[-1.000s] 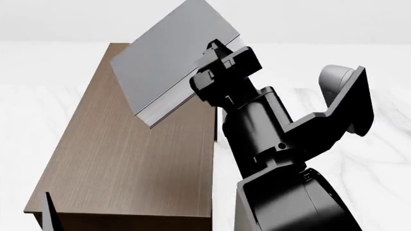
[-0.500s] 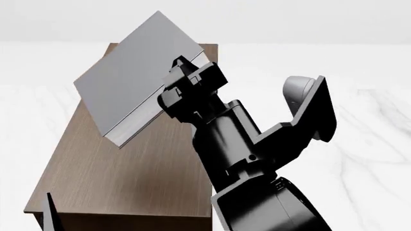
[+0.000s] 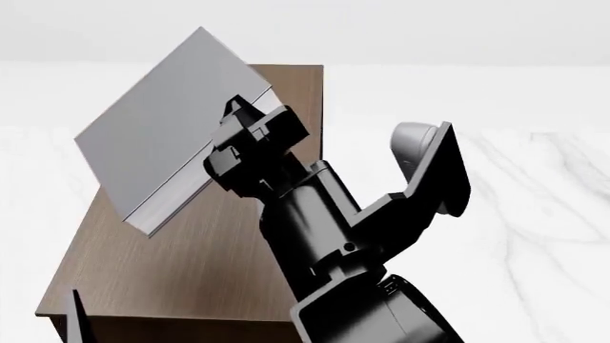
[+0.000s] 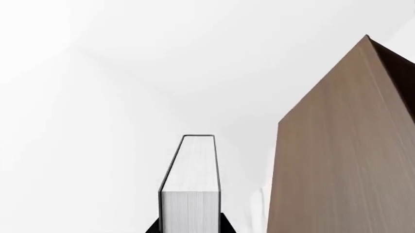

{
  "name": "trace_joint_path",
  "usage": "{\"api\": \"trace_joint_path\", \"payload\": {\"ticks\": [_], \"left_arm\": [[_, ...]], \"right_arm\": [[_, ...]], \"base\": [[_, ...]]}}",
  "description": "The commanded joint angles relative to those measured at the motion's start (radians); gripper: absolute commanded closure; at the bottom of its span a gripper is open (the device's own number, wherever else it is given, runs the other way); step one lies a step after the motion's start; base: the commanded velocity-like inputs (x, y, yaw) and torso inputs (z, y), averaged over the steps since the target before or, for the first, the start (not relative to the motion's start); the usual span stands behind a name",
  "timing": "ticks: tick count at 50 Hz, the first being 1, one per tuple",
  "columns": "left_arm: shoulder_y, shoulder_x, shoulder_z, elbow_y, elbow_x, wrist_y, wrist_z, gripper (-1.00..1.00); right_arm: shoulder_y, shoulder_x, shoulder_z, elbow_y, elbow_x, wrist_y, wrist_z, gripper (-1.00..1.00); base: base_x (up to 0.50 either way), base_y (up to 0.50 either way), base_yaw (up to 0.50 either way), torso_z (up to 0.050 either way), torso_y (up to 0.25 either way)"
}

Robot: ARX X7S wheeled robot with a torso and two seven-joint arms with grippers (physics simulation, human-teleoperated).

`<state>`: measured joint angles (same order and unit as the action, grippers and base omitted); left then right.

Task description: Pick up the book in the middle and place it on the cabinet shelf.

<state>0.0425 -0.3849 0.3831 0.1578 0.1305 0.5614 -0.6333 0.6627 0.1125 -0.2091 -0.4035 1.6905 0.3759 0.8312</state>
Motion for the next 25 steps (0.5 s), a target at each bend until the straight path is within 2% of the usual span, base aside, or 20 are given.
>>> {"api": "trace_joint_path", "payload": {"ticks": [1,25], "left_arm": [[-0.006,0.019,-0.014,-0.032,0.021,0.033,0.014,-1.00],[-0.023,0.021,-0.006,-0.090,0.022,0.072,-0.001,-1.00]], "right_arm": [[0.000,-0.012,0.009,-0.011,-0.037,-0.027,-0.042,1.00],[0.012,-0.024,-0.060,0.018,-0.047,-0.050,-0.026,1.00]], "base": [[0.00,0.00,0.00,0.000,0.010],[0.00,0.00,0.00,0.000,0.001]]}}
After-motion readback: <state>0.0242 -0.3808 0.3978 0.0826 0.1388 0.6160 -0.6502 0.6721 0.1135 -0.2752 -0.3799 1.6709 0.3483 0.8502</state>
